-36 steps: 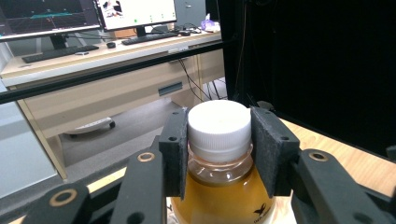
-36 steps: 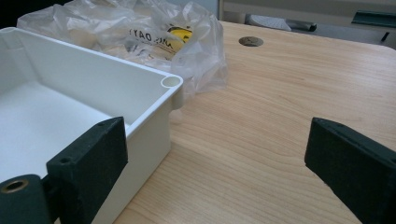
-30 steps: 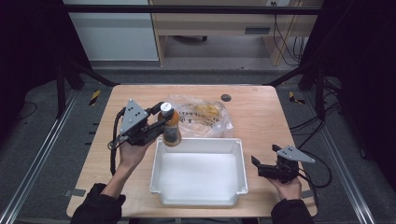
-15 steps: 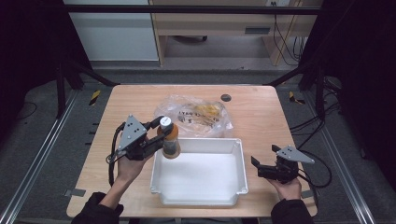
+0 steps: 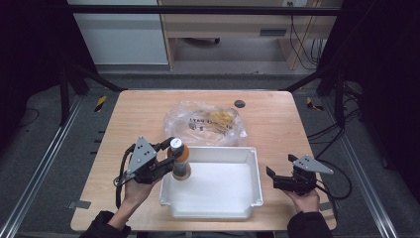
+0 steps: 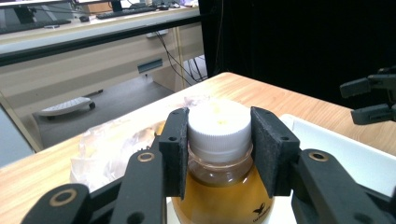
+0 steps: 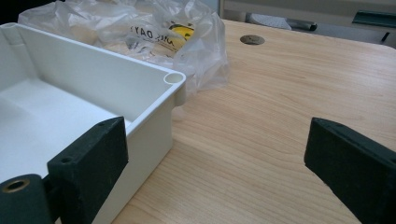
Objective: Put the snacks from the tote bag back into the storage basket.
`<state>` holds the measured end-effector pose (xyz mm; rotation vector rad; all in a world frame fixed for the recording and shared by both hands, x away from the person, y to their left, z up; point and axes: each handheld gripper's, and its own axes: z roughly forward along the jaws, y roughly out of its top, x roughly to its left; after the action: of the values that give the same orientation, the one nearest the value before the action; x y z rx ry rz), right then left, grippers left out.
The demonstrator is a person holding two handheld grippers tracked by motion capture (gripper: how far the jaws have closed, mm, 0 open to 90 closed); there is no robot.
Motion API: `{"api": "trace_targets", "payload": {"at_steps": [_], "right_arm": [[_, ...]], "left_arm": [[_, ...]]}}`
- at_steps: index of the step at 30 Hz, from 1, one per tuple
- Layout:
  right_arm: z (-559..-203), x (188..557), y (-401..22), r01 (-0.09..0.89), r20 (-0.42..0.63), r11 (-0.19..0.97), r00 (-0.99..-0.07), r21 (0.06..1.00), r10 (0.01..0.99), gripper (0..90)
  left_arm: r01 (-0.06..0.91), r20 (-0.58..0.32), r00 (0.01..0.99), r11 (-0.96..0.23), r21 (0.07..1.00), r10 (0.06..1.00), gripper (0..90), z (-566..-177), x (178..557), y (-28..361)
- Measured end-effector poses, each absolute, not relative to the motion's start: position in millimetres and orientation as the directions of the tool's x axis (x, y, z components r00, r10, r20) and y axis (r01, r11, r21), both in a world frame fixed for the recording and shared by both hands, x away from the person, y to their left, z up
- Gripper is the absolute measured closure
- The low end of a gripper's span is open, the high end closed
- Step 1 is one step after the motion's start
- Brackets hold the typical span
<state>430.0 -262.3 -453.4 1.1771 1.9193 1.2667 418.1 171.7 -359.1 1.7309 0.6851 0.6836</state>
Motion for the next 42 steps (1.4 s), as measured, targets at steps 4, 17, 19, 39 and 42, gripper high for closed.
{"api": "trace_targets", "payload": {"at_steps": [4, 17, 19, 39, 42], "right_arm": [[-453, 430, -262, 0.367, 0.019, 0.173, -0.464, 0.914, 0.886, 6.5], [-453, 430, -263, 0.366, 0.015, 0.177, -0.465, 0.914, 0.885, 6.5], [-453, 430, -263, 0.365, 0.015, 0.177, -0.465, 0.914, 0.885, 6.6], [-453, 430, -263, 0.364, 0.014, 0.176, -0.464, 0.914, 0.886, 6.5], [-453, 430, -263, 0.364, 0.013, 0.177, -0.464, 0.914, 0.886, 6.5]], "left_arm": [[0.119, 0.099, 0.669, -0.237, 0.964, 0.736, 58.9, -363, 417, 173], [0.166, 0.091, 0.667, -0.266, 0.950, 0.739, 58.9, -383, 415, 175], [0.169, 0.089, 0.666, -0.266, 0.949, 0.741, 58.9, -385, 415, 176], [0.209, 0.079, 0.664, -0.286, 0.935, 0.744, 58.9, -401, 413, 179], [0.209, 0.080, 0.663, -0.286, 0.935, 0.744, 58.8, -401, 413, 180]]}}
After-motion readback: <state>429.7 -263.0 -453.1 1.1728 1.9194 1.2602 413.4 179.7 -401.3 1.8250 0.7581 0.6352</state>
